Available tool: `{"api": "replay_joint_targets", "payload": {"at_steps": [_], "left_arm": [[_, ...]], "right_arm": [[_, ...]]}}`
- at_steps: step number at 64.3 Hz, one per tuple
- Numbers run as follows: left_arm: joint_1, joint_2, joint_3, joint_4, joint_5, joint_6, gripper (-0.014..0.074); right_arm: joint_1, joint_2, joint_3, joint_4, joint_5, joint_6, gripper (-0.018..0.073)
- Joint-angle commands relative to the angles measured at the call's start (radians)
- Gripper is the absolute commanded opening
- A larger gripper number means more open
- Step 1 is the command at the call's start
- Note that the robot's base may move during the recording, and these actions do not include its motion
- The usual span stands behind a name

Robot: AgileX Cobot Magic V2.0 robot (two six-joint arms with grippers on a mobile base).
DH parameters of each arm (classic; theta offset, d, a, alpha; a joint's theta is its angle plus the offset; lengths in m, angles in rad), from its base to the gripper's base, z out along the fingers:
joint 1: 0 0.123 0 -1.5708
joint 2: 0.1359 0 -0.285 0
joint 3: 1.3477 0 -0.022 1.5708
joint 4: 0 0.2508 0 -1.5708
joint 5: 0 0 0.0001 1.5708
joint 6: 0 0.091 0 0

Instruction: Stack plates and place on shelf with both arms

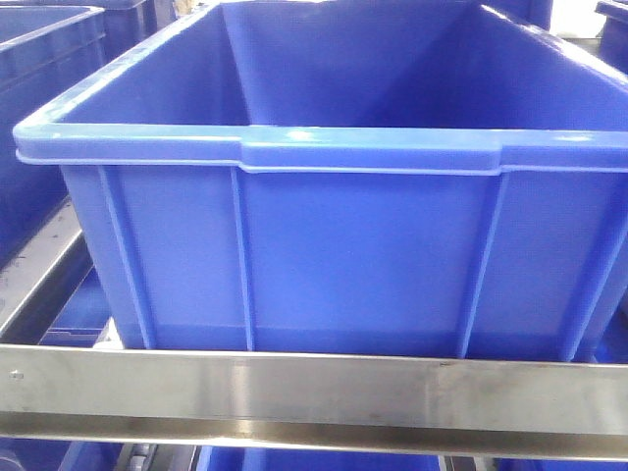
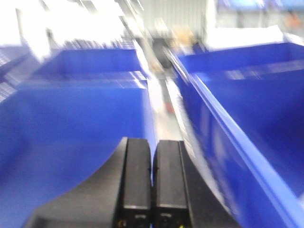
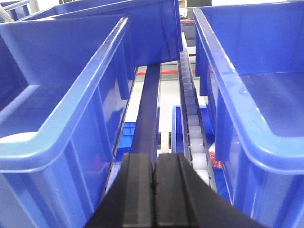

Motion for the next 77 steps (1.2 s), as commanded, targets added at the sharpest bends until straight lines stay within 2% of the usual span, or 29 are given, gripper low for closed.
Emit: {"api": "replay_joint_targets", "payload": {"at_steps": [1,8,26,40,77], "left_arm": [[0.042,-0.064,0.021,0.009,-0.051,-0.002,0.008],[0.069,-0.143,0.105,0.0,-0.021,-0.004,0.008],[0.068,-0.244,0.231,-0.003,-0.022,-0.004,0.008],[0.066,-0.242,0.232,-0.003,0.063,-0.004,0.008],[0.066,-0.242,0.232,-0.003,0.056,-0.004,0.008]], "right_arm": [[0.0,-0.019,0.002,-0.009,-0.092,-0.001,0.0049],[0.0,-0.019,0.002,-0.009,-0.092,-0.001,0.0049],[0.0,-0.019,0.002,-0.009,-0.092,-0.001,0.0049],[0.0,-0.019,0.002,-0.009,-0.092,-0.001,0.0049],[0.0,-0.019,0.002,-0.009,-0.092,-0.001,0.0049]]}}
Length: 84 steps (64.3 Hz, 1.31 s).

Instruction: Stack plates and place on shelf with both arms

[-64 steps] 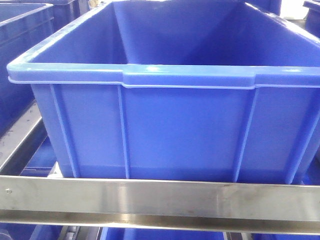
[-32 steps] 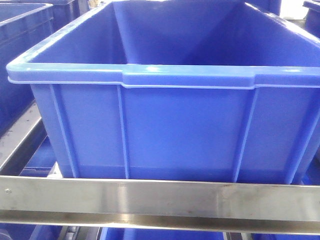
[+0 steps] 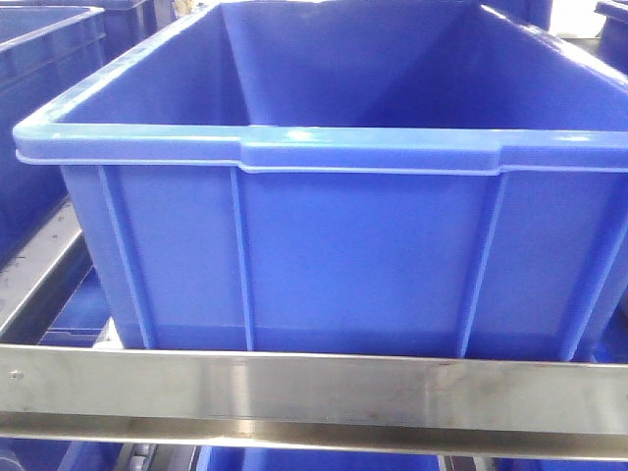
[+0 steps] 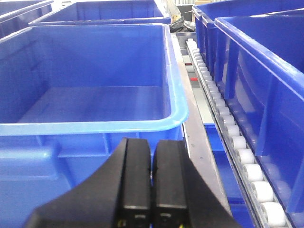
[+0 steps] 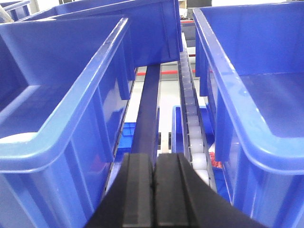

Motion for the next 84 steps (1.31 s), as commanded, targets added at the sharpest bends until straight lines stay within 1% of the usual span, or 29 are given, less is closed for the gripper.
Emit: {"api": "replay_joint_targets", "payload": {"at_steps": [1,84], "left_arm": [[0.001,-0.02,0.004,-0.005,-0.076,-0.004,0.008],[0.001,-0.02,0.004,-0.005,-0.076,-0.004,0.008]], "right_arm": [[0.0,-0.019,0.002,-0.009,-0.09,-0.001,0.0049],[0.0,-0.019,0.002,-0.009,-0.09,-0.001,0.0049]]}}
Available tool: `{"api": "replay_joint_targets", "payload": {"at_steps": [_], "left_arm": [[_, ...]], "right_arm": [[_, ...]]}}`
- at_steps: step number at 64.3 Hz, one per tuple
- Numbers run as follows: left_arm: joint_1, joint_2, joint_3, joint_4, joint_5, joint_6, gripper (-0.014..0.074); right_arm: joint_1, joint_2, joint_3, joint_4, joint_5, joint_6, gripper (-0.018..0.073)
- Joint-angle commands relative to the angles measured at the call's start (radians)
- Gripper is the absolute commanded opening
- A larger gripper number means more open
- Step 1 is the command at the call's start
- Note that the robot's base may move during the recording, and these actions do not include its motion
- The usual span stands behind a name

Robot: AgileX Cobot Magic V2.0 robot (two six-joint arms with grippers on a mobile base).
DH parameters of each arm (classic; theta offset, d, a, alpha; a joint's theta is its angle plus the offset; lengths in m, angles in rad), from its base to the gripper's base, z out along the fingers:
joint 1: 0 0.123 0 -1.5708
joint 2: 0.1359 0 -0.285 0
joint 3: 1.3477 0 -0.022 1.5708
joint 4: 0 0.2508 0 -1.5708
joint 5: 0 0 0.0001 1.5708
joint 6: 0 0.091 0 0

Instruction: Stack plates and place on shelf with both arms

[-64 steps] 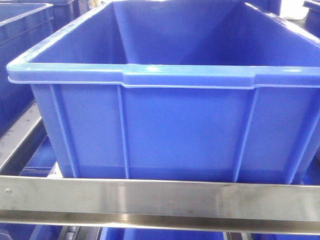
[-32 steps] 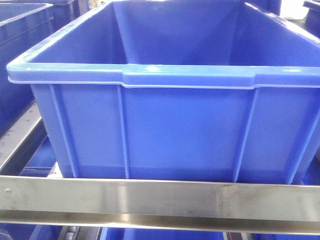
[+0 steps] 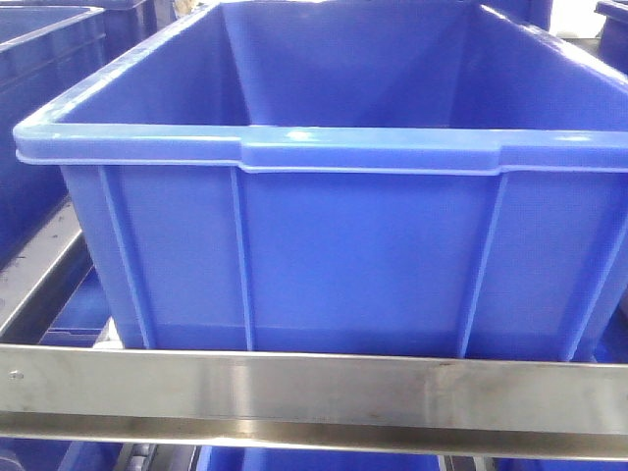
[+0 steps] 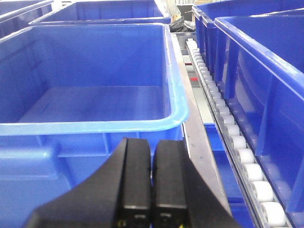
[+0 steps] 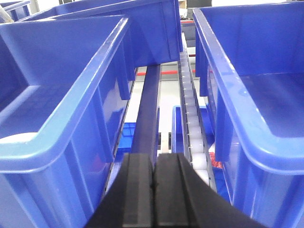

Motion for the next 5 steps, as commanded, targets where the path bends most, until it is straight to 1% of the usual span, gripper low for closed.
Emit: {"api": "replay_joint_targets", "payload": {"at_steps": [1,5], "left_arm": [[0.001,-0.02,0.004,-0.005,-0.076,-0.004,0.008],[0.001,-0.02,0.004,-0.005,-0.076,-0.004,0.008]], "right_arm": [[0.0,-0.019,0.002,-0.009,-0.09,-0.001,0.0049],[0.0,-0.019,0.002,-0.009,-0.09,-0.001,0.0049]]}}
